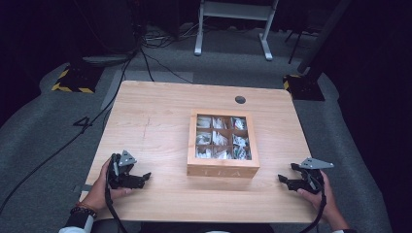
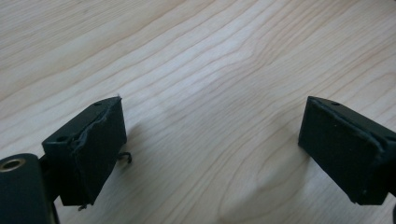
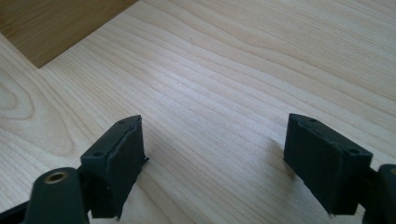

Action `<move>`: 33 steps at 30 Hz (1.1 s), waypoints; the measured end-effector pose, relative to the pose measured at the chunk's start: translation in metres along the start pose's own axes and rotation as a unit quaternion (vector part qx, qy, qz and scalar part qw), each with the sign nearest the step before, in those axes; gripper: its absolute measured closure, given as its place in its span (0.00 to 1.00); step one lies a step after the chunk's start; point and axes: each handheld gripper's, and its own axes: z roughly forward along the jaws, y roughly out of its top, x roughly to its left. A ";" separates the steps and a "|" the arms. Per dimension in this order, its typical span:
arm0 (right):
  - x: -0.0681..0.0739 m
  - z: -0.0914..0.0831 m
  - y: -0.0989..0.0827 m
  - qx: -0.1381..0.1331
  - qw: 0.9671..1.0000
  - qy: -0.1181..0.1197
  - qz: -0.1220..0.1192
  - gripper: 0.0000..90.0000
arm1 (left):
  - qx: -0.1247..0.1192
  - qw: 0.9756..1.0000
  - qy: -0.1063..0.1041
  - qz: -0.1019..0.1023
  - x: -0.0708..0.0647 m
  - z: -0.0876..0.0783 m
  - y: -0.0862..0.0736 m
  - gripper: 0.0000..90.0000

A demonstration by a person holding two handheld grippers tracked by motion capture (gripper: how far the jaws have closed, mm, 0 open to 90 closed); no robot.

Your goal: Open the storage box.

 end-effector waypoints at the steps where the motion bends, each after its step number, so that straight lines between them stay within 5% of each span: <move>1: 0.001 0.000 0.001 0.000 1.000 0.000 -0.003 0.23 | 0.002 1.000 -0.005 0.008 -0.001 0.002 0.002 0.09; 5: 0.006 -0.003 0.004 -0.016 1.000 0.011 -0.002 0.24 | 0.003 1.000 -0.021 0.022 -0.005 0.008 0.008 0.07; 12: 0.038 -0.010 0.029 -0.039 0.998 0.031 -0.049 0.33 | 0.007 0.998 -0.041 0.047 -0.022 0.024 0.026 0.06; 27: 0.088 -0.003 0.066 -0.060 0.993 0.059 -0.082 0.36 | 0.006 0.998 -0.044 0.047 -0.033 0.030 0.031 0.06; 33: 0.099 0.004 0.080 -0.066 0.993 0.047 -0.084 0.40 | 0.005 0.998 -0.044 0.048 -0.033 0.030 0.031 0.06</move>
